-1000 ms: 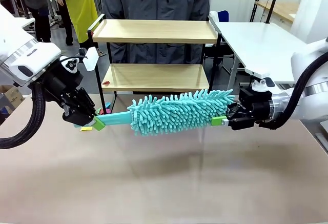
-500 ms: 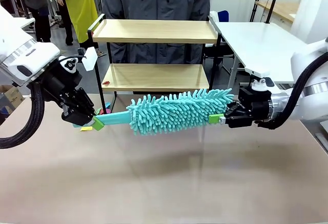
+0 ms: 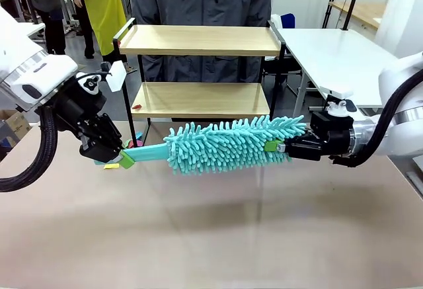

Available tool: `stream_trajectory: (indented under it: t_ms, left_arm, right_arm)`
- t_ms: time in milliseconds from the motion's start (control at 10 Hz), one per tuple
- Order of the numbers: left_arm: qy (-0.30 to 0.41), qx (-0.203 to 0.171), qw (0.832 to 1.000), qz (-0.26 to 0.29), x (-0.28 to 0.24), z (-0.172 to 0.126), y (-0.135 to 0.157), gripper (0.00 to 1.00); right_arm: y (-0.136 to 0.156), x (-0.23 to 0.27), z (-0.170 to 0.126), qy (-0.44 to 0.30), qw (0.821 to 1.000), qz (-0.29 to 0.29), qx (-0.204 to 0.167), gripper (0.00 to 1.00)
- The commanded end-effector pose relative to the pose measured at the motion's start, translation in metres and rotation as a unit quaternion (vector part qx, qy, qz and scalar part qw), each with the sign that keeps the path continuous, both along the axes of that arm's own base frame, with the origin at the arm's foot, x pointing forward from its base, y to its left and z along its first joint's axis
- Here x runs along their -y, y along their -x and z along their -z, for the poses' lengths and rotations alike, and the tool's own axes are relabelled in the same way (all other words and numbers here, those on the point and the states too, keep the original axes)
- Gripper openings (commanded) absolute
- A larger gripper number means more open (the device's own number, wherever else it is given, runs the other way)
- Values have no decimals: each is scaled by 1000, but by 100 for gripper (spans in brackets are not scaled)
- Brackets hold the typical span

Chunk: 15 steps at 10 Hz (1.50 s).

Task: Clean the shelf.
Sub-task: Hand the Duster back to the human.

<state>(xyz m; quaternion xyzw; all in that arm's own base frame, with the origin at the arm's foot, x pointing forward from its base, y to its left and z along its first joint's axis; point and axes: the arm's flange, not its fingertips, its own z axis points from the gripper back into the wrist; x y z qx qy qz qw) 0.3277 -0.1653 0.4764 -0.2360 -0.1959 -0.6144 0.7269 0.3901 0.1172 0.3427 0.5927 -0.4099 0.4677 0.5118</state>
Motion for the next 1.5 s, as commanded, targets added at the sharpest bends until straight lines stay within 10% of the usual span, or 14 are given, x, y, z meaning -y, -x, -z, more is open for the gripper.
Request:
stream_trajectory:
  t_ms: [0, 700, 800, 900, 1000, 1400]
  left_arm:
    - [4, 5, 1000, 5, 2, -2, 2, 13]
    - [4, 5, 1000, 5, 2, -2, 2, 13]
    - [0, 0, 1000, 3, 2, -1, 1, 70]
    - [10, 2, 1000, 1, 0, -3, 0, 71]
    - [15, 5, 1000, 7, -2, -4, 2, 100]
    - [97, 48, 994, -1, -51, -26, 17, 100]
  right_arm:
    - [-4, -3, -1, -24, 1000, -2, 10, 0]
    - [-3, 1, 2, -4, 1000, 3, -2, 0]
    - [-3, 1, 2, -4, 1000, 3, -2, 0]
    - [-3, 1, 2, -4, 1000, 3, -2, 0]
    - [-3, 1, 2, -4, 1000, 3, -2, 0]
    - [-3, 1, 2, -4, 1000, 3, -2, 0]
